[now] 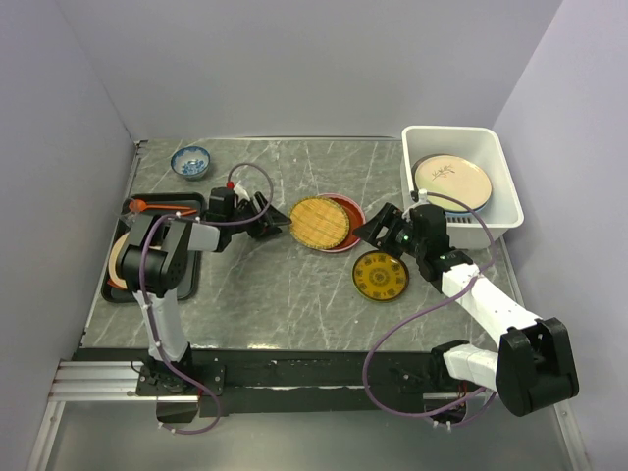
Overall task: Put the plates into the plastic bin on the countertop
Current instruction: Pick up the plate at the center of the board.
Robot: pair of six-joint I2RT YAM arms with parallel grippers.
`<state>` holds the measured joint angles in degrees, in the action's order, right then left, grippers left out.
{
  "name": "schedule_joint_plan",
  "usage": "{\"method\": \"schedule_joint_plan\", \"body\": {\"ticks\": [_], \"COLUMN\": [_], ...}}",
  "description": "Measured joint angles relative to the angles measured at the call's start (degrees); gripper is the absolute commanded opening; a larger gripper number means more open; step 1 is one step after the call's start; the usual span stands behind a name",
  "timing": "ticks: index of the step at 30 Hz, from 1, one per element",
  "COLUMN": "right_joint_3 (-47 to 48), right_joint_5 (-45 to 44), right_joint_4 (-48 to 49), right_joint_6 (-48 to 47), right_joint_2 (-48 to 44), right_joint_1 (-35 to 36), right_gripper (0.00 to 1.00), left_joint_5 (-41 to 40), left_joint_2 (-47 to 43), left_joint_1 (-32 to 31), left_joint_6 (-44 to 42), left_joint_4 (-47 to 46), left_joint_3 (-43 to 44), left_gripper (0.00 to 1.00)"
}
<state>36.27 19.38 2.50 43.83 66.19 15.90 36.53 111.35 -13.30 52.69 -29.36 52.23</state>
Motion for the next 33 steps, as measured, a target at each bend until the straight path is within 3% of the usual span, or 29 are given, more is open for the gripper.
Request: {"method": "schedule_joint_plan", "body": {"ticks": [9,12,16,33], "right_joint_3": [0.04,0.04,0.04,0.04], "right_joint_5": [-0.31,-0.48,-0.48,-0.44], "right_joint_4": [-0.26,-0.37,-0.39,-0.07], "right_joint_6": [-0.04,-0.09,-0.20,-0.20], "right_joint_2": [0.55,0.55,0.81,1.18], "right_joint_1": [0.09,0.09,0.09,0.09], "right_gripper": [0.82,0.82,0.82,0.82], "left_joint_5": [0.72,0.76,1.14,1.14], "left_joint_2": [3.54,4.83,6.12,3.85], "left_joint_1": [-1.79,-2.25,-2.62,-2.67], "left_joint_6": [0.17,0.35,0.94,1.18], "left_joint_4": [-0.70,-0.83,-1.07,-1.20], "left_joint_3": [4.26,4.70,5.33,5.18], "left_gripper": [0.46,0.31,0.01,0.01]}}
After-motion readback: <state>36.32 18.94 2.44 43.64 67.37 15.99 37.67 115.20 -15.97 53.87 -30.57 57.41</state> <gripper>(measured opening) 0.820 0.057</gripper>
